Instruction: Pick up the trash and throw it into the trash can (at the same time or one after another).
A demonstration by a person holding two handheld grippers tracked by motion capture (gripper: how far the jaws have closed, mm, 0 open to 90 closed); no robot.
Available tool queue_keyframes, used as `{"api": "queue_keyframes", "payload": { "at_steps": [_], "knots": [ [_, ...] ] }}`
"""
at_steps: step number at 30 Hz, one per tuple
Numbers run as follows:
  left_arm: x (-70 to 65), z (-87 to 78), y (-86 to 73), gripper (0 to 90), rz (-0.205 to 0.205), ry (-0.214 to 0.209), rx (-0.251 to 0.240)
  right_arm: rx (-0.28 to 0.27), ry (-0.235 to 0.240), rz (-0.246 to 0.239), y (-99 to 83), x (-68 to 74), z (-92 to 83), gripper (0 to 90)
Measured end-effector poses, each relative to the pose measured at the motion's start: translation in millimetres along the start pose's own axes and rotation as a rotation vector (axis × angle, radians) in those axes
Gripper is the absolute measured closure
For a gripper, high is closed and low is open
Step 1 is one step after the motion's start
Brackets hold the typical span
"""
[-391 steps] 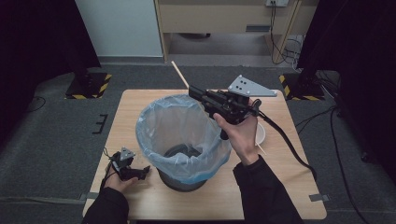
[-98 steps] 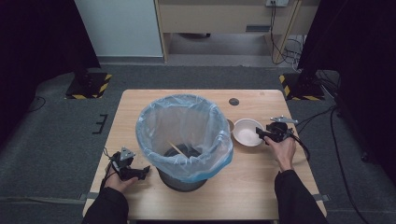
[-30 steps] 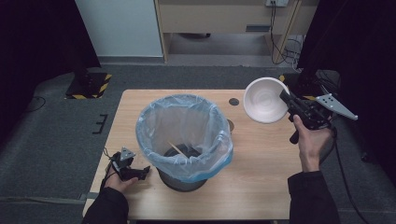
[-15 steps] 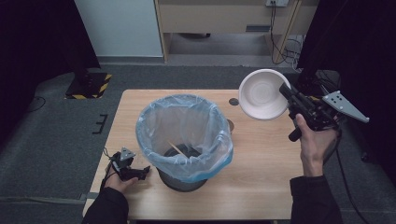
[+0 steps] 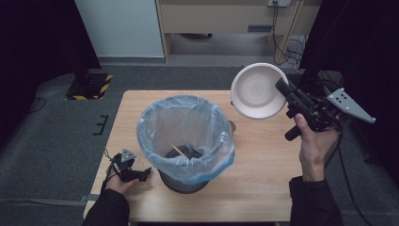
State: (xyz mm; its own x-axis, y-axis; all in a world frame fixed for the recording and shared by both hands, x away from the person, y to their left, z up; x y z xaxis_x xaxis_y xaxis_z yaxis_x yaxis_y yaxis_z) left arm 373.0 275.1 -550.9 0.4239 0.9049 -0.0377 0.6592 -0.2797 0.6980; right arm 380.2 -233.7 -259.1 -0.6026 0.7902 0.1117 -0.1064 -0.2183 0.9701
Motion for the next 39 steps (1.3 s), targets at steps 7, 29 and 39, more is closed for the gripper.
{"api": "queue_keyframes", "payload": {
  "at_steps": [7, 29, 39],
  "knots": [
    [0.0, 0.0, 0.0, 0.0, 0.0, 0.0, 0.0, -0.013, 0.04, -0.022, 12.5, 19.2, 13.5, 83.3],
    [0.0, 0.0, 0.0, 0.0, 0.0, 0.0, 0.0, 0.049, 0.167, -0.033, 4.5, 73.1, 64.7, 83.3],
    [0.0, 0.0, 0.0, 0.0, 0.0, 0.0, 0.0, 0.092, 0.218, -0.031, -4.1, 90.3, 80.9, 83.2]
  ]
}}
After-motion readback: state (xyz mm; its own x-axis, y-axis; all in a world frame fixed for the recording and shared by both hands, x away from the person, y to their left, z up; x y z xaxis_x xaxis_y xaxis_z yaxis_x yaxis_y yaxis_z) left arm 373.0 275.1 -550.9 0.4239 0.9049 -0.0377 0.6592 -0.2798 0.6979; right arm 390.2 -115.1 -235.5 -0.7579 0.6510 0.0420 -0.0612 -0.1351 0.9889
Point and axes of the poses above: each handheld gripper's, and its own axes: z roughly forward along the jaws, y roughly out of its top, x roughly to its left, the point moved 2 cm from there along z, roughly forward along the jaws, and after that the axes turned 3 degrees about -z, right-handed, at the moved point
